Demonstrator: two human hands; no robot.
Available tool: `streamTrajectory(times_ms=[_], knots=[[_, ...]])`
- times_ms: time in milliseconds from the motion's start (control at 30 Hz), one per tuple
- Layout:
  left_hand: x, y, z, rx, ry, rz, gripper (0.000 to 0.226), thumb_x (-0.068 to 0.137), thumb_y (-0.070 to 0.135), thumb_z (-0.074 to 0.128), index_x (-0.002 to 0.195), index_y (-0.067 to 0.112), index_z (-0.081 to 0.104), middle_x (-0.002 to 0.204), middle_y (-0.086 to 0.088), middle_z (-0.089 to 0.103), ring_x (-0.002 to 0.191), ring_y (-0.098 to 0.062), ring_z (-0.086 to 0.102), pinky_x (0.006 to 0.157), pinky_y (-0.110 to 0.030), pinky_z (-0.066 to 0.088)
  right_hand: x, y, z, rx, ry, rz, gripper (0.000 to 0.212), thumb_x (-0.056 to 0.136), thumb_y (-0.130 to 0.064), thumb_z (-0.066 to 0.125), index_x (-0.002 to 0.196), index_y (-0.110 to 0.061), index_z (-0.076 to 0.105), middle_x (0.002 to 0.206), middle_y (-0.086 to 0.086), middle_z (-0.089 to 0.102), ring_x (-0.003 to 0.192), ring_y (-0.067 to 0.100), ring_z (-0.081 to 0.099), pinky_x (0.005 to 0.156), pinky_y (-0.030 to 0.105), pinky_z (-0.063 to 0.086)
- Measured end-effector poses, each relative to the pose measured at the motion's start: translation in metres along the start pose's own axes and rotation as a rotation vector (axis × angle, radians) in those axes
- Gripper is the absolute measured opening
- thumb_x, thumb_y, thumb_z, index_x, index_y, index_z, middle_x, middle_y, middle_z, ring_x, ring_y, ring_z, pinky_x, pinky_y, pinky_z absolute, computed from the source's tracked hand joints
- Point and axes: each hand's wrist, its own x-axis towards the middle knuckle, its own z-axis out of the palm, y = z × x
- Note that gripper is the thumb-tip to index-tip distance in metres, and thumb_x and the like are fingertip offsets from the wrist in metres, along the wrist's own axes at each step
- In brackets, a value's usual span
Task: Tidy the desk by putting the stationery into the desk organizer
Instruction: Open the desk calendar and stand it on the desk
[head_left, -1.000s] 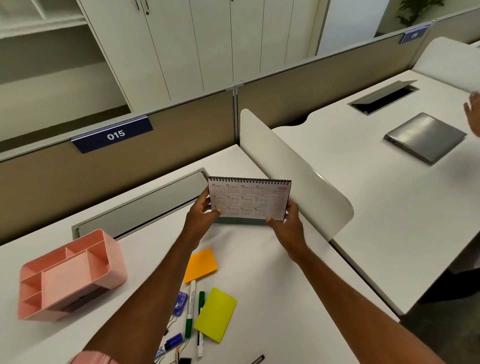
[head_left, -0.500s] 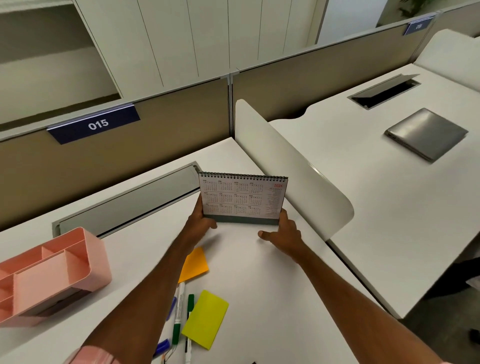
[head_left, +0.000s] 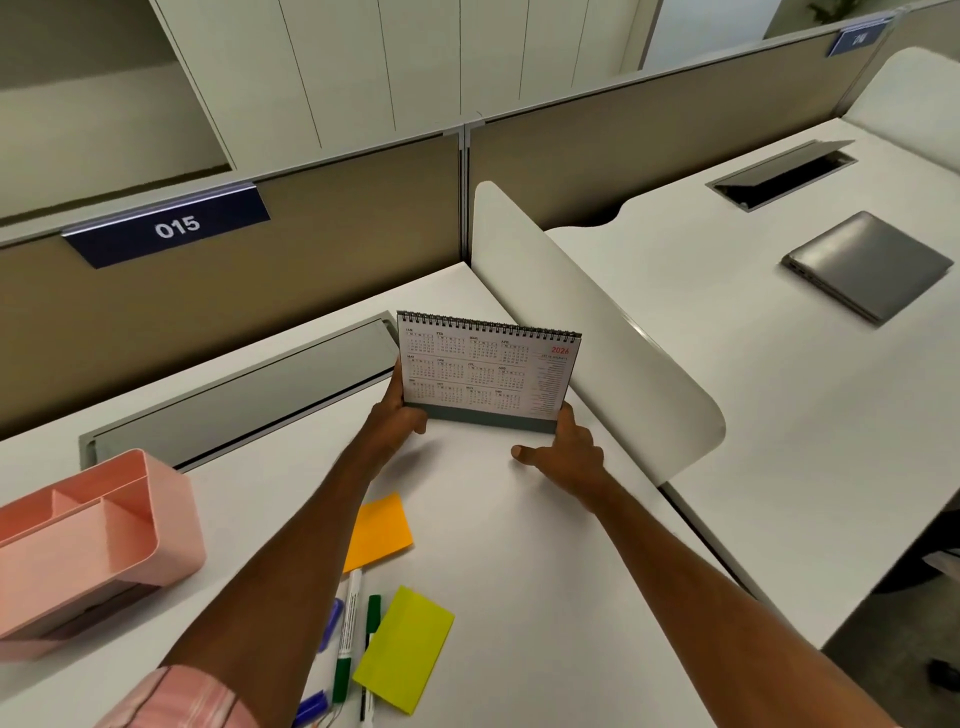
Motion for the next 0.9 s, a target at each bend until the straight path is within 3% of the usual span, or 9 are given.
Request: streamTrajectory(times_ms=[567, 733, 800, 900], knots=[[0.037, -0.001, -0.006, 0.009, 0.012, -0.01, 0.113, 0.062, 0.007, 0.059, 0.155, 0.056, 0.018, 0.138, 0.002, 0.056, 0.13, -0.026, 0.05, 0.109, -0.055, 0.049, 0.025, 0.004, 0.014, 0.035, 0.064, -0.044, 0.092, 0.078, -0.055, 0.081, 0.15, -0.033, 0.029, 0.147, -0.004, 0.054, 0.134, 0.03, 0.049, 0.115, 0.051, 0.033], [0.019, -0.009, 0.002, -0.18, 0.154, -0.041, 0.1, 0.084, -0.009, 0.05, 0.164, 0.04, 0.015, 0.146, 0.011, 0.057, 0.136, -0.021, 0.05, 0.11, -0.043, 0.042, 0.023, 0.005, 0.011, 0.128, 0.038, -0.034, 0.09, 0.077, -0.055, 0.081, 0.15, -0.037, 0.032, 0.146, -0.006, 0.055, 0.135, 0.029, 0.048, 0.117, 0.05, 0.03], [0.012, -0.013, 0.007, -0.256, 0.212, -0.046, 0.099, 0.083, -0.012, 0.049, 0.164, 0.038, 0.019, 0.151, 0.013, 0.054, 0.141, -0.016, 0.048, 0.103, -0.035, 0.041, 0.022, 0.004, 0.01, 0.148, 0.032, -0.035, 0.09, 0.077, -0.056, 0.082, 0.15, -0.038, 0.032, 0.147, -0.006, 0.054, 0.136, 0.03, 0.047, 0.119, 0.05, 0.028], [0.004, -0.016, 0.01, -0.307, 0.217, -0.051, 0.101, 0.082, -0.011, 0.05, 0.162, 0.042, 0.022, 0.158, 0.012, 0.047, 0.143, -0.011, 0.043, 0.104, -0.034, 0.036, 0.022, 0.005, 0.01, 0.192, 0.012, -0.02, 0.094, 0.073, -0.06, 0.082, 0.15, -0.041, 0.031, 0.146, -0.008, 0.054, 0.136, 0.029, 0.046, 0.12, 0.052, 0.028]])
